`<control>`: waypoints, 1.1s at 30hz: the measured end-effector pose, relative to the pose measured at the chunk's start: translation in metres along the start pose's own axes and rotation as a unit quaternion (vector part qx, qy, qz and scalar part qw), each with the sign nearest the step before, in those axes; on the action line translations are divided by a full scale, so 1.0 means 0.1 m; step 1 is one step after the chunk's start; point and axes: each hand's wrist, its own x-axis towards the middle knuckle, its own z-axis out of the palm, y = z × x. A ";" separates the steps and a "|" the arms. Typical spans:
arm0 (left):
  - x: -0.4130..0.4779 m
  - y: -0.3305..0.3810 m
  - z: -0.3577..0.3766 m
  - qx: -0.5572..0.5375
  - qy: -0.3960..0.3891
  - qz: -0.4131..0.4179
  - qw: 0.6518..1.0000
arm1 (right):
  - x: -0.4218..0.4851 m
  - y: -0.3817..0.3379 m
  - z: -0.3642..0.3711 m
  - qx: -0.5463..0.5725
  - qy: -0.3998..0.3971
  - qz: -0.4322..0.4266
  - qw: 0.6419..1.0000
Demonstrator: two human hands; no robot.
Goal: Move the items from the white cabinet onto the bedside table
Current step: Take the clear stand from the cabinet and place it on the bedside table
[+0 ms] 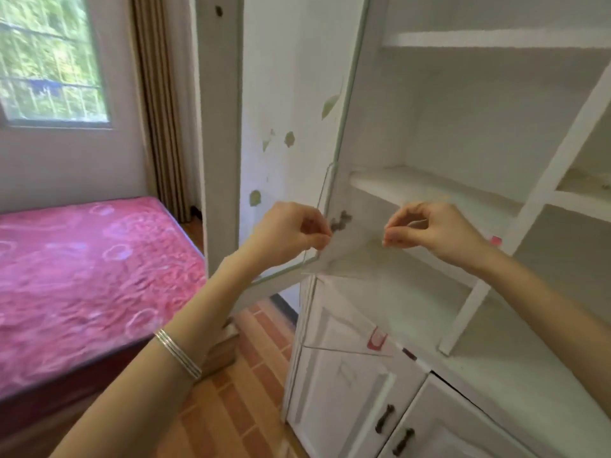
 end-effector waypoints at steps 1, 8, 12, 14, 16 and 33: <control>-0.17 -0.05 0.01 0.002 0.010 -0.016 1.000 | -0.01 0.02 0.10 0.000 -0.020 -0.003 1.000; -1.55 -0.30 -0.06 0.067 0.105 -0.120 0.985 | -0.11 -0.03 1.13 -0.023 -0.185 -0.064 0.980; -2.26 -0.23 -0.33 0.113 0.090 -0.201 0.969 | -0.22 -0.26 1.80 -0.037 -0.244 -0.127 0.961; -2.59 -0.17 -0.47 0.126 0.100 -0.238 0.958 | -0.28 -0.40 2.15 -0.053 -0.266 -0.164 0.948; -2.92 -0.14 -0.61 0.159 0.133 -0.265 0.942 | -0.35 -0.52 2.49 -0.056 -0.280 -0.190 0.939; -5.98 -0.15 -2.35 0.286 0.412 -0.471 0.726 | -1.57 -2.28 5.38 -0.113 -0.484 -0.330 0.803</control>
